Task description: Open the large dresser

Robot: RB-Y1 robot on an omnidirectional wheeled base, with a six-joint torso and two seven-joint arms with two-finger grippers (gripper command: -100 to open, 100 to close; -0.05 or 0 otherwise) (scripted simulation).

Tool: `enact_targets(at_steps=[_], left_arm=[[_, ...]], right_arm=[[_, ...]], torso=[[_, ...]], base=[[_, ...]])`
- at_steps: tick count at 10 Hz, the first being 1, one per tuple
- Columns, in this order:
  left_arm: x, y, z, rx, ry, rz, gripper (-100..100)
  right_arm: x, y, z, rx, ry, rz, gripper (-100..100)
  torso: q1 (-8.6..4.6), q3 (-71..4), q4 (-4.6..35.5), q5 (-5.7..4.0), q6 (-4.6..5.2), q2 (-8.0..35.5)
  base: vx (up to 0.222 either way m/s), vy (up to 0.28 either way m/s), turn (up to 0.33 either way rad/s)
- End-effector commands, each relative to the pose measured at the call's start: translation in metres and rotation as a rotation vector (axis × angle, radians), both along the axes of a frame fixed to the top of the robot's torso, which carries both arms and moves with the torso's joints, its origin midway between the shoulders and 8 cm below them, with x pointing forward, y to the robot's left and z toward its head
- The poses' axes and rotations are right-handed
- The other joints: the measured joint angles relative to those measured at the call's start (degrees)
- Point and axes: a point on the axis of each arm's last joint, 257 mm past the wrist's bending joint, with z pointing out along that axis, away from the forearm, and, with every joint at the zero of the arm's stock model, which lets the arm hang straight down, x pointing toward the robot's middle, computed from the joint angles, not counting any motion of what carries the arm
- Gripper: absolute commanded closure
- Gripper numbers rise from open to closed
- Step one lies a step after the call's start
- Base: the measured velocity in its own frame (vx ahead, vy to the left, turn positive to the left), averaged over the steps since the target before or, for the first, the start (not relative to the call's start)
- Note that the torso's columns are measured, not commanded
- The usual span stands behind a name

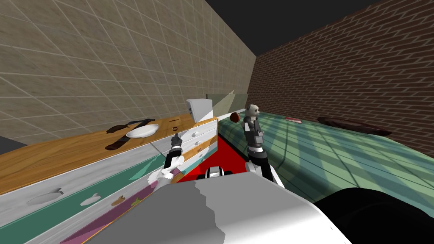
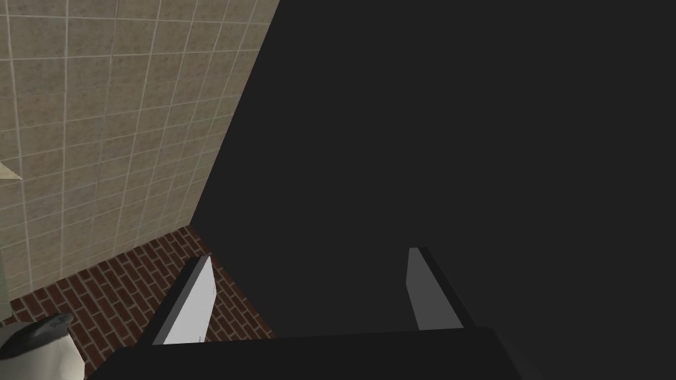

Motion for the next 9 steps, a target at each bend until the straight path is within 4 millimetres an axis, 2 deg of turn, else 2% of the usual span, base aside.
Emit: enact_targets(at_steps=[1,4,6,9], left_arm=[[0.008,-0.006,-0.020,-0.030,0.042,0.000,-100],[0.017,-0.024,-0.046,-0.100,0.085,0.004,-100],[0.020,-0.047,-0.064,-0.164,0.108,-0.001,-100],[0.022,-0.073,-0.076,-0.228,0.123,-0.010,-100]], right_arm=[[0.000,0.000,0.000,0.000,0.000,0.000,0],[0.000,0.000,0.000,0.000,0.000,0.000,0],[0.000,0.000,0.000,0.000,0.000,0.000,0],[0.000,0.000,0.000,0.000,0.000,0.000,0]], torso=[[0.29,-0.03,-0.03,0.11,0.09,-0.07],[0.04,0.30,0.24,-0.09,-0.29,0.52],[-0.04,0.53,0.43,-0.21,-0.47,0.93],[0.15,0.67,0.50,-0.17,-0.51,1.17]], base=[[0.017,-0.097,0.027],[0.044,-0.123,0.042],[0.059,-0.112,0.042],[0.010,-0.046,0.018]])
